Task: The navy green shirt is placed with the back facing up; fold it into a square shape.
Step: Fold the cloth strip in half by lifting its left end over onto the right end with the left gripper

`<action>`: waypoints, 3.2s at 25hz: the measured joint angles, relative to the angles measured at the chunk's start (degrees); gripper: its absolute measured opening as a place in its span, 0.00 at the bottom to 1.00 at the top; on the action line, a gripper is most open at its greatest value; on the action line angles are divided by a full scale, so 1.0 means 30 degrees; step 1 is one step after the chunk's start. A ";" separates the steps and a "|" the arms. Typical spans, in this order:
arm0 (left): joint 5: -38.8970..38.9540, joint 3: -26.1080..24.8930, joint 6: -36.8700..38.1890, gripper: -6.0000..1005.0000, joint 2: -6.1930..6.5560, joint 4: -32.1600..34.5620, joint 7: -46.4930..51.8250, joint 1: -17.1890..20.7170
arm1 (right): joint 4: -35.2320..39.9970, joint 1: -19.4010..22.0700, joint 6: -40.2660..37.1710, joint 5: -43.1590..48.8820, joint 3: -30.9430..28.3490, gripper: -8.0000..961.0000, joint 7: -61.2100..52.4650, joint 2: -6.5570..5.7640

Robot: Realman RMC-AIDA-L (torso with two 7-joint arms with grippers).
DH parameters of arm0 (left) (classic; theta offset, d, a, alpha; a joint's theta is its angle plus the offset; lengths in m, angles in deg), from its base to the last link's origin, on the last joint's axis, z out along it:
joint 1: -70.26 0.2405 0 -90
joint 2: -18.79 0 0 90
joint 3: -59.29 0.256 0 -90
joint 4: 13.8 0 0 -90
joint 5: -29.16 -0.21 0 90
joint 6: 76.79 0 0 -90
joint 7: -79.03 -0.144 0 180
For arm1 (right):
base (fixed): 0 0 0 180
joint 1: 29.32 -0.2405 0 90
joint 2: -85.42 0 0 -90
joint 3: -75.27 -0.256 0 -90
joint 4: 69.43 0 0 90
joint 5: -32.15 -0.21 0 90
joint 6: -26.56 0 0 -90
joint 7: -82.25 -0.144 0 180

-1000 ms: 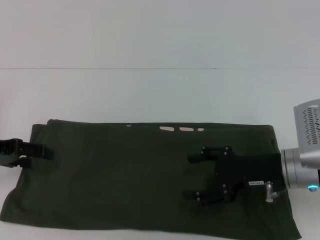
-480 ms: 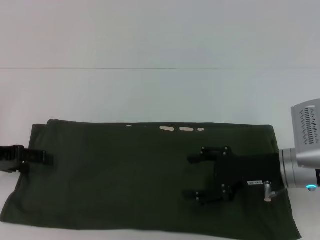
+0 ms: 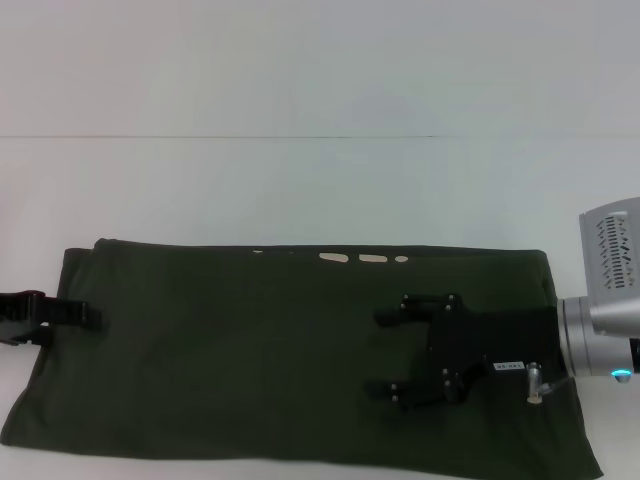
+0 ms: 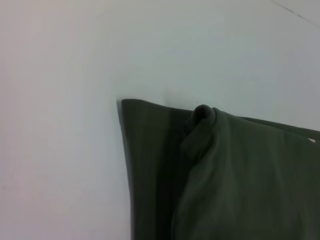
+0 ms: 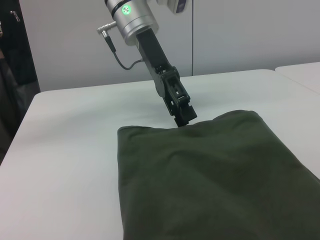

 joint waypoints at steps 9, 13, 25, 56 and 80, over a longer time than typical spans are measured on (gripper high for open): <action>-0.0088 -0.0021 0.0251 0.91 0.0278 0.0627 0.0291 0.0256 | -0.0011 -0.0012 0.0091 -0.0002 0.0002 0.95 -0.0020 0.0000; -0.0538 -0.0004 0.0154 0.91 0.0300 0.0638 0.0293 0.0279 | -0.0030 -0.0028 0.0156 -0.0002 0.0002 0.95 -0.0021 0.0000; -0.0861 0.0088 -0.0806 0.91 0.0039 0.0480 0.0163 0.0342 | -0.0146 -0.0093 0.0329 0.0001 0.0002 0.95 -0.0020 0.0029; -0.0851 0.0701 -0.0743 0.91 -0.0256 0.0197 0.0051 0.0301 | -0.0373 -0.0116 0.0501 0.0058 0.0002 0.95 -0.0020 0.0029; -0.0779 0.0616 -0.0152 0.90 -0.0987 -0.0368 0.0115 -0.0447 | -0.0469 -0.0116 0.0569 0.0119 0.0031 0.95 -0.0020 -0.0002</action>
